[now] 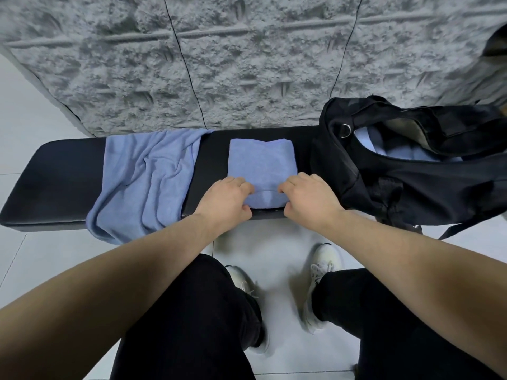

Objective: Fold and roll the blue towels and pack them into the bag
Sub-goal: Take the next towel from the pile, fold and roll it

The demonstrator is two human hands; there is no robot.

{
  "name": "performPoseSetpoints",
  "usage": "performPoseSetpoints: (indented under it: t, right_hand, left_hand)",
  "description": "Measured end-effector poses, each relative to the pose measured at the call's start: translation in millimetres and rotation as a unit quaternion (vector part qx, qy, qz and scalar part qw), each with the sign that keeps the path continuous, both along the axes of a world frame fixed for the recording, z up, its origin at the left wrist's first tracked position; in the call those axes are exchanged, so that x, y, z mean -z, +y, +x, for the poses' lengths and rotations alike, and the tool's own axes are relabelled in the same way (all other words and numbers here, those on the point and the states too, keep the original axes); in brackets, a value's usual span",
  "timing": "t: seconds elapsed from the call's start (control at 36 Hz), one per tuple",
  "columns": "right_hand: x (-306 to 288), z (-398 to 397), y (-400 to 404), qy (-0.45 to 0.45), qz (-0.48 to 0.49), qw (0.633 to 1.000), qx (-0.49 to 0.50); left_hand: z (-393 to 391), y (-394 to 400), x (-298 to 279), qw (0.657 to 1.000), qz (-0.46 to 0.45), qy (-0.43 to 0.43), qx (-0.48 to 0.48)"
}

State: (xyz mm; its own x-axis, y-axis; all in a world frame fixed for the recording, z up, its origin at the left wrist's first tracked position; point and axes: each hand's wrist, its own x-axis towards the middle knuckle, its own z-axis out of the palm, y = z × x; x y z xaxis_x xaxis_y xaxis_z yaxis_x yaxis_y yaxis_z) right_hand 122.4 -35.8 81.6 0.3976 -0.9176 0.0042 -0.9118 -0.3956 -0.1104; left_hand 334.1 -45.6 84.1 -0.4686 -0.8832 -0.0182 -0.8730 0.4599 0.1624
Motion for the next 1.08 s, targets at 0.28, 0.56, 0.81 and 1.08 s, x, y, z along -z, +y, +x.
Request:
performPoseSetpoints:
  t: [0.28, 0.56, 0.81, 1.08]
  right_hand:
    - [-4.8, 3.1, 4.2, -0.031, 0.053, 0.998, 0.017]
    - [-3.1, -0.7, -3.4, -0.114, 0.093, 0.987, 0.067]
    - [1.5, 0.7, -4.3, -0.095, -0.046, 0.994, -0.017]
    - [2.9, -0.9, -3.2, -0.015, -0.025, 0.996, -0.083]
  left_hand:
    - [1.3, 4.4, -0.9, 0.996, 0.055, 0.06, -0.048]
    - [-1.4, -5.1, 4.4, 0.985, 0.107, 0.095, -0.094]
    - [-4.8, -12.1, 6.5, 0.975, 0.12, 0.108, -0.151]
    - [-9.5, -13.9, 7.3, 0.983, 0.069, 0.107, -0.133]
